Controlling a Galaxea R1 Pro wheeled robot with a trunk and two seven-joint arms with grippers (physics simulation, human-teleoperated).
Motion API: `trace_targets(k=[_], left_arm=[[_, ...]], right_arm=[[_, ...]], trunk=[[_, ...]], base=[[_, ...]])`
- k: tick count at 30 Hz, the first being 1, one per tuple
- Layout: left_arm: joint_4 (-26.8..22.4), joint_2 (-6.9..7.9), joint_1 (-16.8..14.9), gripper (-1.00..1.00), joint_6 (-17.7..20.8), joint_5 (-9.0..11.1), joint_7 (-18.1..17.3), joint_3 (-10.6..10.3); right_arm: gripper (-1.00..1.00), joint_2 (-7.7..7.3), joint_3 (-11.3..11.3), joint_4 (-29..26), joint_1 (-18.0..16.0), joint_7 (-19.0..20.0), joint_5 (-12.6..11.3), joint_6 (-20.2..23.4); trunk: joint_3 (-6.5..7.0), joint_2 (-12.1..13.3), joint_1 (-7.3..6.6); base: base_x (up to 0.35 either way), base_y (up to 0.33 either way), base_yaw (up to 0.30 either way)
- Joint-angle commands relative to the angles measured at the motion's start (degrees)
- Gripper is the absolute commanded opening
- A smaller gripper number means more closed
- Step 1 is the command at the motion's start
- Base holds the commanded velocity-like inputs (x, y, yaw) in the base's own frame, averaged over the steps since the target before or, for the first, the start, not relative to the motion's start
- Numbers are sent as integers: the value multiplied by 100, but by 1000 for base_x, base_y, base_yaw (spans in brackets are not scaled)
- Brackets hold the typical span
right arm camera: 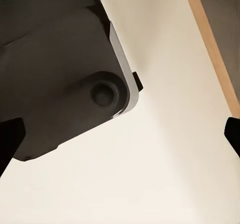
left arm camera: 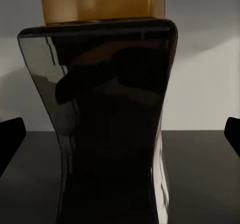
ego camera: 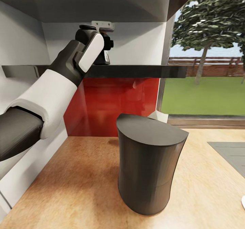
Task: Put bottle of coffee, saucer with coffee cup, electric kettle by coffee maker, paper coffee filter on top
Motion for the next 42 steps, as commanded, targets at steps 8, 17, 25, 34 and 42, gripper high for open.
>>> trace_targets(k=[8,17,25,34,42], left_arm=[[10,3,-7,100,4,62,54,-20],[25,6,-10,100,4,59,54,-20],[34,10,-9,100,4,56,51,-15],[105,12,-8,100,4,58,55,-3],[130,19,-9,-100,4,62,58,12]], right_arm=[[100,1,-39,11,-8,5,58,-34],[100,1,-40,14,-8,2,58,-36],[100,1,-42,13,-8,1,58,-35],[100,1,-40,9,-8,4,58,-34],[100,1,-44,11,-8,1,58,-35]], trunk=[[-9,-8,2],[-9,-8,2],[-9,-8,2],[-9,-8,2],[-9,-8,2]], base=[[80,0,0],[75,0,0],[3,0,0],[0,0,0],[0,0,0]])
